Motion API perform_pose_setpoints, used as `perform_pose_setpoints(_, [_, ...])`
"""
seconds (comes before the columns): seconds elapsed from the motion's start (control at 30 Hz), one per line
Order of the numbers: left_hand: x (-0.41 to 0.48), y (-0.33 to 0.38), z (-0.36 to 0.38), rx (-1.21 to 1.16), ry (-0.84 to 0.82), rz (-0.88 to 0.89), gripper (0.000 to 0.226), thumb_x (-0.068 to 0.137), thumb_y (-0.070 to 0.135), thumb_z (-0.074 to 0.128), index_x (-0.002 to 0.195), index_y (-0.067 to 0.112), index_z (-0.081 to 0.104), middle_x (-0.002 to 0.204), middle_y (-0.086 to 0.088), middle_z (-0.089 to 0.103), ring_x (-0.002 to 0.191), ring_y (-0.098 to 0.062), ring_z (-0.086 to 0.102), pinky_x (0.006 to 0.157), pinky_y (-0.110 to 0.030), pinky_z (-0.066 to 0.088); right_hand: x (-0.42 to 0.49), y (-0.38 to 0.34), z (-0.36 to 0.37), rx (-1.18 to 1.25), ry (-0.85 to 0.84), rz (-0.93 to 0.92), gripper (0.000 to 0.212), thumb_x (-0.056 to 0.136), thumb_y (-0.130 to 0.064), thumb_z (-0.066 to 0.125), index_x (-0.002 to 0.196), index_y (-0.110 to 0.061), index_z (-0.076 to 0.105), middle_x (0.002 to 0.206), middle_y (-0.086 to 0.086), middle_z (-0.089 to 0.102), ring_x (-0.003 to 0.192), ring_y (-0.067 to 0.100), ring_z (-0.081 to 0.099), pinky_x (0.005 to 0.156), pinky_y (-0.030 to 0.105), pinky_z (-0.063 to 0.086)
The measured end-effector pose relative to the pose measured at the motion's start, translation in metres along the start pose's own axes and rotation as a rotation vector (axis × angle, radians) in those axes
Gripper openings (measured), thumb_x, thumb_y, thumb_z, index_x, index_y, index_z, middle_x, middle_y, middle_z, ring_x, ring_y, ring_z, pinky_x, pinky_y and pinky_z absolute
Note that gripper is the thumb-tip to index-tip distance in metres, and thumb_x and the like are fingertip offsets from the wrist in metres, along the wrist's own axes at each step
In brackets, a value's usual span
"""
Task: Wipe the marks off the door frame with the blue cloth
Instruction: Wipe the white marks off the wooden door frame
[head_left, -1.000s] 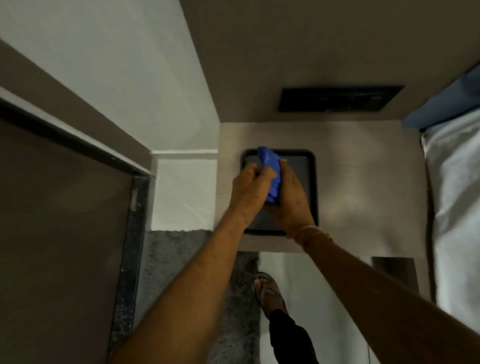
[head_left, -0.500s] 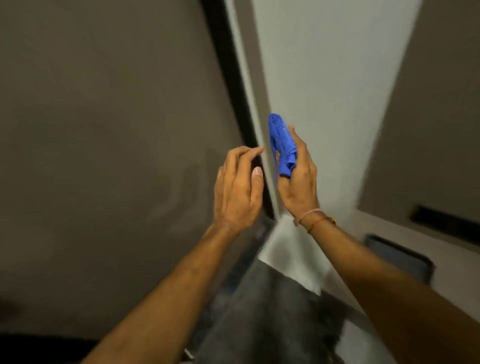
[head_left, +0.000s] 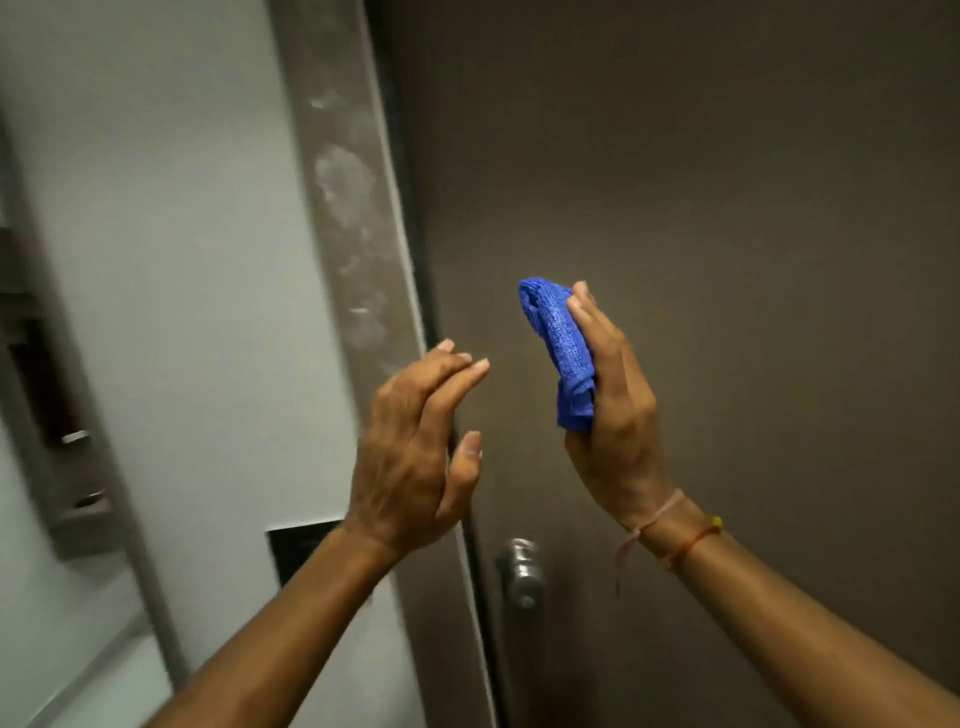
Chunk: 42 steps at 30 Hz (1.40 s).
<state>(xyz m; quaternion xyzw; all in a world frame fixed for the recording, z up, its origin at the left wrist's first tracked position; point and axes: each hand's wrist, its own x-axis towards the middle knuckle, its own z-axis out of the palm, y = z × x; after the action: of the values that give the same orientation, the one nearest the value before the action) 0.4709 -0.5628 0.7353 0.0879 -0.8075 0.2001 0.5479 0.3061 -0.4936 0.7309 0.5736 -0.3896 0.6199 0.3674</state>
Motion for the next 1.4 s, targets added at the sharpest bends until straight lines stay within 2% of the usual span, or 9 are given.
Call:
perform_pose_setpoints(0.1, [-0.001,-0.049,-0.037,0.215,-0.041,-0.009,0.057,0.084,0.028,0.043,0.136,0.007,0.036,0.142,-0.014,0.044,0.136,-0.024,0.033,0.112,-0.038,0.03,0.015,-0.022,0.04,0.008,-0.054,-0.082,0.049,0.084,0.017,0.054,0.131,0.009,0.043,0.139,0.029,0.044,0.134,0.035,0.04,0.109,0.055,0.035])
perform_pose_setpoints(0.33, [0.019,-0.117,-0.063,0.449,-0.094,-0.229,0.062,0.088,0.031,0.032,0.144,0.006,0.024,0.153,-0.016,0.029,0.143,-0.026,0.021,0.117,-0.041,0.019,0.034,-0.055,0.084,-0.319,-0.192,-0.373,0.04,0.091,-0.004,0.047,0.13,0.004,0.048,0.135,0.028,0.05,0.128,0.043,0.045,0.106,0.056,0.036])
perform_pose_setpoints(0.53, [0.032,-0.149,-0.059,0.503,-0.116,-0.278,0.062,0.09,0.028,0.032,0.145,0.004,0.02,0.154,-0.018,0.024,0.144,-0.029,0.017,0.118,-0.043,0.016,0.024,-0.058,0.105,-0.628,-0.401,-0.351,0.045,0.086,-0.01,0.048,0.131,-0.005,0.052,0.136,0.024,0.052,0.127,0.042,0.047,0.098,0.057,0.046])
perform_pose_setpoints(0.67, [0.039,-0.166,-0.046,0.504,-0.157,-0.238,0.062,0.091,0.03,0.027,0.147,0.004,0.014,0.157,-0.016,0.016,0.146,-0.026,0.009,0.119,-0.042,0.012,0.019,-0.052,0.129,-0.644,-0.619,-0.166,0.081,0.079,-0.029,0.064,0.146,-0.007,0.025,0.153,0.025,0.022,0.142,0.043,0.014,0.112,0.061,0.023])
perform_pose_setpoints(0.73, [0.038,-0.174,-0.038,0.518,-0.19,-0.19,0.063,0.092,0.034,0.02,0.147,0.006,0.008,0.158,-0.014,0.009,0.146,-0.025,0.004,0.12,-0.042,0.01,0.013,-0.047,0.136,-0.615,-0.661,-0.124,0.094,0.077,-0.047,0.053,0.15,-0.01,0.006,0.158,0.021,0.0,0.145,0.039,-0.007,0.118,0.059,0.006])
perform_pose_setpoints(0.83, [0.033,-0.187,-0.026,0.523,-0.185,-0.166,0.064,0.093,0.037,0.017,0.148,0.009,0.001,0.159,-0.011,0.001,0.147,-0.023,-0.002,0.12,-0.044,0.007,0.007,-0.043,0.145,-0.621,-0.6,-0.104,0.094,0.081,-0.071,0.026,0.15,-0.012,0.001,0.158,0.015,-0.007,0.146,0.032,-0.009,0.119,0.052,-0.005])
perform_pose_setpoints(0.97, [0.023,-0.192,-0.016,0.539,-0.118,-0.152,0.064,0.093,0.039,0.018,0.149,0.012,0.001,0.159,-0.009,0.004,0.147,-0.021,0.001,0.12,-0.043,0.006,0.004,-0.047,0.162,-0.544,-0.425,0.037,0.076,0.089,-0.065,-0.001,0.149,-0.018,0.006,0.159,0.004,0.002,0.147,0.025,-0.001,0.117,0.051,-0.004])
perform_pose_setpoints(1.17, [0.022,-0.198,-0.012,0.545,-0.077,-0.13,0.063,0.093,0.038,0.019,0.149,0.011,0.003,0.159,-0.009,0.007,0.147,-0.022,0.004,0.119,-0.043,0.008,0.013,-0.048,0.19,-0.517,-0.199,0.149,0.062,0.096,-0.052,0.003,0.148,-0.02,0.006,0.159,0.0,0.01,0.147,0.022,0.001,0.119,0.048,-0.001])
perform_pose_setpoints(1.4, [0.021,-0.2,-0.011,0.557,-0.075,-0.116,0.065,0.093,0.036,0.023,0.149,0.01,0.003,0.158,-0.009,0.004,0.147,-0.021,0.002,0.119,-0.043,0.008,-0.001,-0.049,0.194,-0.578,-0.164,0.15,0.054,0.099,-0.043,0.012,0.147,-0.018,0.015,0.156,0.003,0.015,0.146,0.025,0.011,0.117,0.051,0.01])
